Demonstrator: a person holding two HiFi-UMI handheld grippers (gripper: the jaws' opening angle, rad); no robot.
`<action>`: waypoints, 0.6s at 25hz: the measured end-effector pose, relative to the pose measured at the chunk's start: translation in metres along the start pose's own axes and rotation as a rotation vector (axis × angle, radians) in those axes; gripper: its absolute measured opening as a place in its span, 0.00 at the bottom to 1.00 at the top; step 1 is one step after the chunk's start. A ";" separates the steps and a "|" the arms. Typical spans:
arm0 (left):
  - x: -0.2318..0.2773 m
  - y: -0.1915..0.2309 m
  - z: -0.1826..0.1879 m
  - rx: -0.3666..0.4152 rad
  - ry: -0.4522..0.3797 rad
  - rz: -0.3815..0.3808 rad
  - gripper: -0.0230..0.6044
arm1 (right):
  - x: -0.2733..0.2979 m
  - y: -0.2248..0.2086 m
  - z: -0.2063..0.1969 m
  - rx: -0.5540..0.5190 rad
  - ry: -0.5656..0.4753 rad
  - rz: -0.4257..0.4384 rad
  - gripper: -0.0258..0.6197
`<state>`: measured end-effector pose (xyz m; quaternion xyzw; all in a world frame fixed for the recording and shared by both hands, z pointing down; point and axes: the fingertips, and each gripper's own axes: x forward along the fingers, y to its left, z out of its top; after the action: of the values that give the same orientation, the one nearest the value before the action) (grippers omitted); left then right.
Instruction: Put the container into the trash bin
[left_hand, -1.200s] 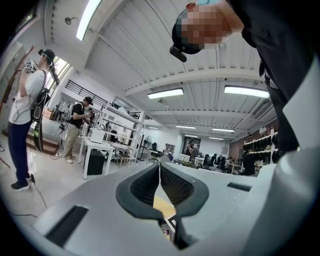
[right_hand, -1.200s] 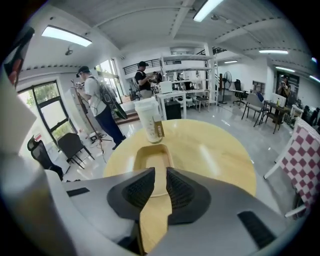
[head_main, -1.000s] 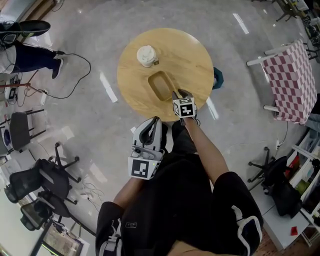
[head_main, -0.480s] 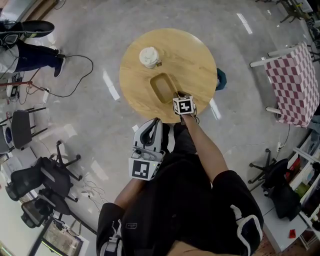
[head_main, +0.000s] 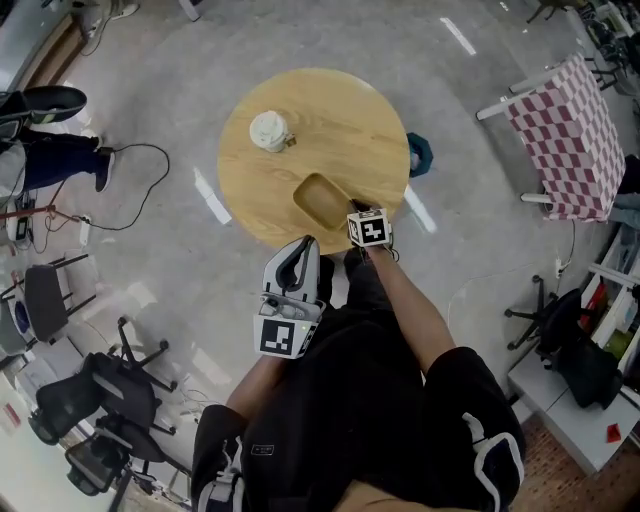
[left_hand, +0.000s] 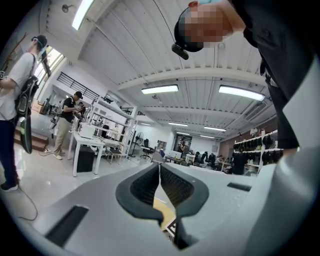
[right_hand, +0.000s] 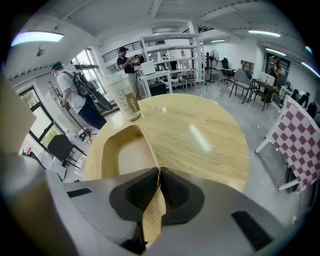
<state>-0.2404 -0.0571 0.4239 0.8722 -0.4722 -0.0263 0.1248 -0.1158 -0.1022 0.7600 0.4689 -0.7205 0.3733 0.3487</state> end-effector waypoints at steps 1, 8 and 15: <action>0.006 -0.004 0.001 0.000 -0.002 -0.023 0.06 | -0.006 -0.005 0.000 0.014 -0.010 -0.005 0.10; 0.054 -0.060 0.007 0.016 0.003 -0.170 0.06 | -0.057 -0.058 -0.008 0.114 -0.078 -0.023 0.10; 0.100 -0.113 0.013 0.055 -0.006 -0.237 0.06 | -0.103 -0.120 -0.003 0.187 -0.157 -0.039 0.10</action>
<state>-0.0953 -0.0837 0.3910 0.9248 -0.3669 -0.0306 0.0954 0.0298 -0.0905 0.6995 0.5411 -0.6984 0.3941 0.2533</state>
